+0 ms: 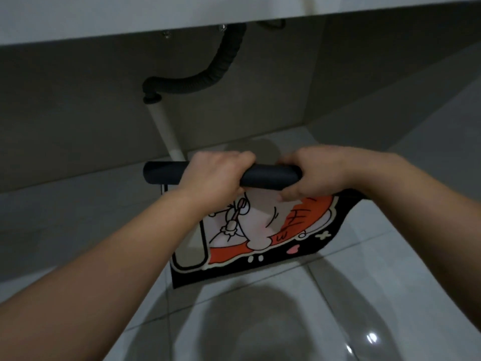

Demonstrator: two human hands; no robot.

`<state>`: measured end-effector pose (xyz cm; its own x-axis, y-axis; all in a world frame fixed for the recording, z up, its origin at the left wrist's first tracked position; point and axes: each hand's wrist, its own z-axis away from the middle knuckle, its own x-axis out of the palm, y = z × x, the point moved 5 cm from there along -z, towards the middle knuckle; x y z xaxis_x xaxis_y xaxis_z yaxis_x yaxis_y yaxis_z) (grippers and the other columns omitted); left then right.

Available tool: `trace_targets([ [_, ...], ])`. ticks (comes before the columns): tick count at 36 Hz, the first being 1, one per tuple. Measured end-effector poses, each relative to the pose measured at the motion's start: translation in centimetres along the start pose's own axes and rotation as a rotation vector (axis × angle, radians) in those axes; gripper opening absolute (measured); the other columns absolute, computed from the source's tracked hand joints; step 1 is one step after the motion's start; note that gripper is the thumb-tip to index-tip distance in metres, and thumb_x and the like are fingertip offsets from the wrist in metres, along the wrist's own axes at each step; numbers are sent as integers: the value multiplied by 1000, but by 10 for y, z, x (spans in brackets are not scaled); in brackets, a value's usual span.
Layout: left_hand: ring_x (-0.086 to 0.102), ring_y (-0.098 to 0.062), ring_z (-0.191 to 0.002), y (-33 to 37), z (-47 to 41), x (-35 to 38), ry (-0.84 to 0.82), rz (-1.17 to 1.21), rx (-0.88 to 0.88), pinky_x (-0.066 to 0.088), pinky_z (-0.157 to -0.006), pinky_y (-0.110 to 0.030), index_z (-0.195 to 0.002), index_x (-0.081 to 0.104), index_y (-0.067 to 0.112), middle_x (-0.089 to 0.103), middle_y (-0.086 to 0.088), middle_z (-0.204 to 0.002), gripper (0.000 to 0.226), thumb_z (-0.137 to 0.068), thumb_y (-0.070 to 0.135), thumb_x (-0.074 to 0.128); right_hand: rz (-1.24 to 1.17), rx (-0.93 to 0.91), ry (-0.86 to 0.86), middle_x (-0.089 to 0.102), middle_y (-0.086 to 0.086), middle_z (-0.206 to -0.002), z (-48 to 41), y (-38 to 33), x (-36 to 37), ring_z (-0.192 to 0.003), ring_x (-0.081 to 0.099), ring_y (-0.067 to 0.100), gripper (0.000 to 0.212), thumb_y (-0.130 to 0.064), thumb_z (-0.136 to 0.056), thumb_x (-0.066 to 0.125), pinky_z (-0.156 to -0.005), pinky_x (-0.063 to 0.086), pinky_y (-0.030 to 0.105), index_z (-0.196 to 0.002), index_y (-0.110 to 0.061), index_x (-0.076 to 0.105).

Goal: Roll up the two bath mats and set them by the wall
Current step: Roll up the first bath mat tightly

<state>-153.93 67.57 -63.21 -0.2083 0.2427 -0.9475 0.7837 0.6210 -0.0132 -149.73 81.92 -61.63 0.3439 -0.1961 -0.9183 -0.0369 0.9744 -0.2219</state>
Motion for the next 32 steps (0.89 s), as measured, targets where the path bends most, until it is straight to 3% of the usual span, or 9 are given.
trace_targets([
  [6, 61, -23, -90, 5, -4, 1, 20, -54, -1, 43, -64, -34, -101, 52, 26, 63, 4, -97, 31, -78, 43, 65, -29, -7, 16, 64, -2, -79, -6, 7, 8, -71, 62, 16, 29, -37, -76, 71, -62, 48, 32, -100, -25, 60],
  [8, 61, -20, -92, -1, -6, 4, -117, 6, -56, 44, -66, -33, -103, 50, 30, 62, 7, -98, 38, -74, 48, 66, 133, -37, 132, 59, -4, -77, -7, 4, 10, -72, 59, 19, 26, -39, -78, 67, -59, 44, 31, -100, -27, 59],
  [11, 58, -19, -105, -11, -6, 10, -383, 119, -168, 48, -82, -34, -128, 40, 36, 60, 9, -116, 76, -63, 61, 72, 396, -162, 421, 61, 0, -83, -4, 0, 13, -81, 62, 27, 24, -39, -82, 59, -58, 36, 31, -102, -26, 56],
  [13, 56, -17, -109, -14, -4, 13, -484, 247, -224, 47, -91, -34, -135, 35, 37, 56, 10, -126, 87, -62, 61, 75, 528, -261, 582, 64, 3, -79, 0, -3, 17, -69, 64, 29, 23, -32, -77, 64, -50, 27, 28, -96, -19, 57],
  [16, 57, -14, -102, -16, -2, 17, -555, 387, -263, 47, -89, -29, -130, 45, 33, 57, 9, -119, 76, -64, 54, 77, 550, -322, 698, 59, 5, -62, 3, -5, 21, -45, 56, 28, 26, -20, -61, 75, -42, 19, 23, -79, -12, 57],
  [21, 64, -15, -76, -14, -1, 20, -577, 473, -246, 49, -66, -30, -92, 59, 29, 66, 3, -83, 27, -72, 35, 76, 519, -330, 764, 57, 6, -61, 5, -6, 21, -45, 53, 28, 17, -16, -63, 67, -41, 28, 25, -77, -11, 58],
  [26, 59, -18, -73, -7, -2, 17, -381, 207, -146, 35, -55, -27, -88, 53, 31, 54, 10, -71, 19, -76, 34, 68, 462, -242, 491, 60, 0, -84, -7, 0, 19, -75, 62, 26, 34, -41, -73, 67, -54, 34, 29, -100, -24, 56],
  [29, 62, -24, -87, 4, -1, 14, -160, -18, -23, 31, -61, -30, -99, 53, 27, 60, 3, -84, 23, -80, 37, 61, 174, -44, 101, 63, -6, -105, -11, 10, 20, -98, 61, 20, 70, -70, -66, 64, -75, 46, 29, -125, -34, 49],
  [32, 61, -24, -91, 14, 1, 16, -77, -29, 32, 31, -61, -32, -102, 50, 25, 64, 2, -97, 25, -83, 37, 60, -140, 60, -65, 55, -5, -132, -11, 15, 23, -114, 55, 17, 98, -75, -61, 63, -90, 42, 24, -143, -32, 34],
])
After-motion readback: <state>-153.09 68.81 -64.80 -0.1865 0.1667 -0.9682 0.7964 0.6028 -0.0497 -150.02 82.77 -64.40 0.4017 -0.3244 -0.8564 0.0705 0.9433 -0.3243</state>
